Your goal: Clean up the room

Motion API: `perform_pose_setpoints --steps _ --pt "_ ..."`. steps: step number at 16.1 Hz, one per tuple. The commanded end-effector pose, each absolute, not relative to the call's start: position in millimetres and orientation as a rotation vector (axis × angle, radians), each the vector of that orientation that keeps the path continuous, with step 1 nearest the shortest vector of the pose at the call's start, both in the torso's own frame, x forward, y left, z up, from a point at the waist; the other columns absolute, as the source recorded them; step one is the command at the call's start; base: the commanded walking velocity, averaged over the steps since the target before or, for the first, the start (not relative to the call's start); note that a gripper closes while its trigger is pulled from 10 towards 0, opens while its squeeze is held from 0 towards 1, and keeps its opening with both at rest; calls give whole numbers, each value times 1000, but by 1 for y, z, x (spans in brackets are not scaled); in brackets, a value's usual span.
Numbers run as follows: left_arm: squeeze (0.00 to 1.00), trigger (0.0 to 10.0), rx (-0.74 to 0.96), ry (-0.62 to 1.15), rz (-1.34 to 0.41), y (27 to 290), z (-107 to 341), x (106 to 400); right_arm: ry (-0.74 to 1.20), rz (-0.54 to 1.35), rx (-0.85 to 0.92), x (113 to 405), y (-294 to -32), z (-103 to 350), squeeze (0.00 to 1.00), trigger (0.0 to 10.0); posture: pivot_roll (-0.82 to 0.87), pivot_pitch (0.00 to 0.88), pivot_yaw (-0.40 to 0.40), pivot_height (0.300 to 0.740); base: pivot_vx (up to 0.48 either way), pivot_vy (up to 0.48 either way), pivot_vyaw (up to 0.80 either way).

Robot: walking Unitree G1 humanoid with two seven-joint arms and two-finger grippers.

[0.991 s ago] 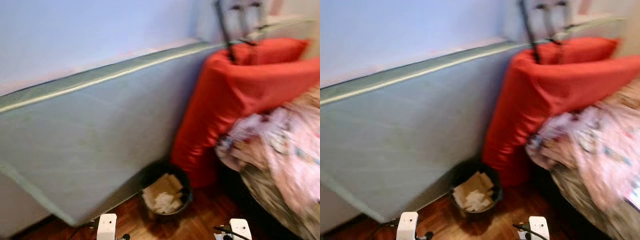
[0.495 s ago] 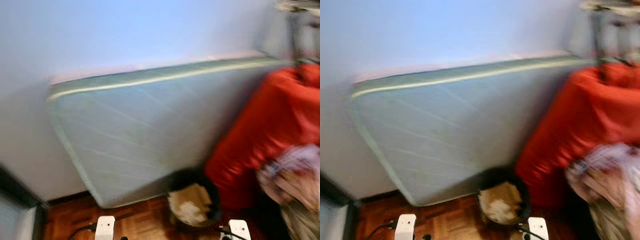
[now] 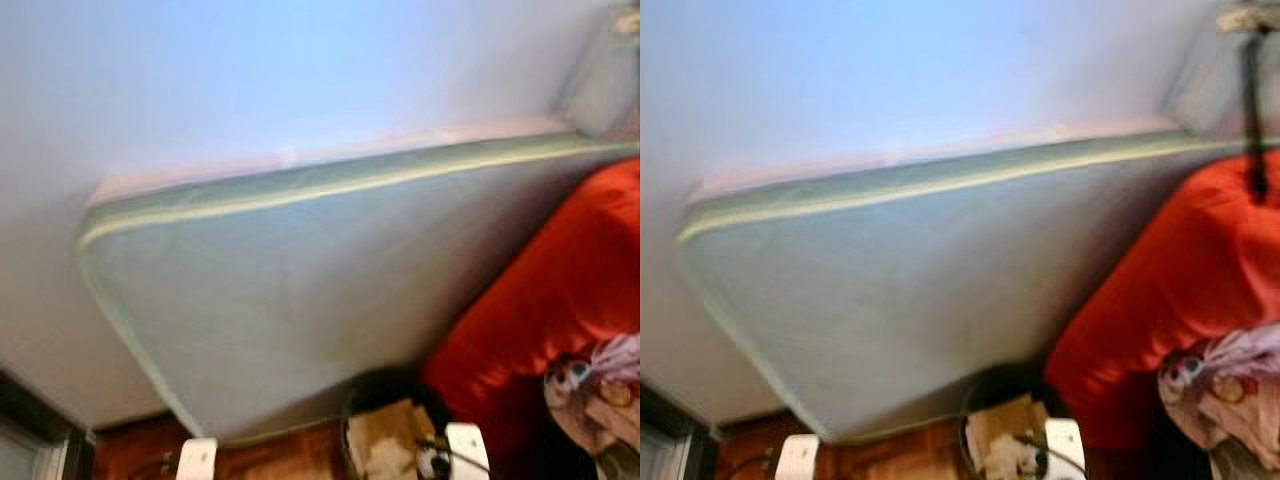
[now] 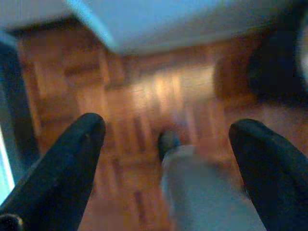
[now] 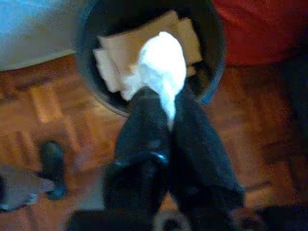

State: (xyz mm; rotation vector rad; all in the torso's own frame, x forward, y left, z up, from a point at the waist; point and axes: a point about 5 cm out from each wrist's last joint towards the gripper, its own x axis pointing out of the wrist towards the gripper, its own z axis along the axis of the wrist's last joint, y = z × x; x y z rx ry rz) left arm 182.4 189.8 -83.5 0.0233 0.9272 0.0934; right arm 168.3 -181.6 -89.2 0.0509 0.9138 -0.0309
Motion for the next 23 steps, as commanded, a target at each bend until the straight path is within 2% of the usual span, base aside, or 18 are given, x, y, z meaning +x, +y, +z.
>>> perform_pose_setpoints --steps 1,8,12,19,20,22,23 --pt "0 10000 8 932 81 182 -85 181 943 -60 43 160 -192 -92 0 10000 -78 0 -43 740 300 0 0" --pt "0 10000 -18 862 64 181 -82 185 919 -72 55 160 -192 -91 0 10000 -76 0 -45 740 81 0 0" --pt "0 10000 -57 734 59 181 -74 190 828 -53 80 164 -190 -87 0 10000 -77 0 -41 740 0 0 0" --pt "0 10000 -102 609 105 184 -68 189 687 -77 133 166 -190 -80 0 10000 -77 0 -37 740 0 0 0" --pt "0 10000 -59 474 96 180 -47 222 560 -61 116 198 -189 -61 0 10000 -77 0 -36 740 0 0 0" --pt "0 10000 -29 247 75 176 -5 263 405 -56 94 230 -190 -36 0 10000 -76 0 -35 740 0 0 0" --pt "0 10000 -16 216 73 177 -1 265 398 -58 93 230 -191 -35 0 10000 -79 0 -32 740 0 0 0"
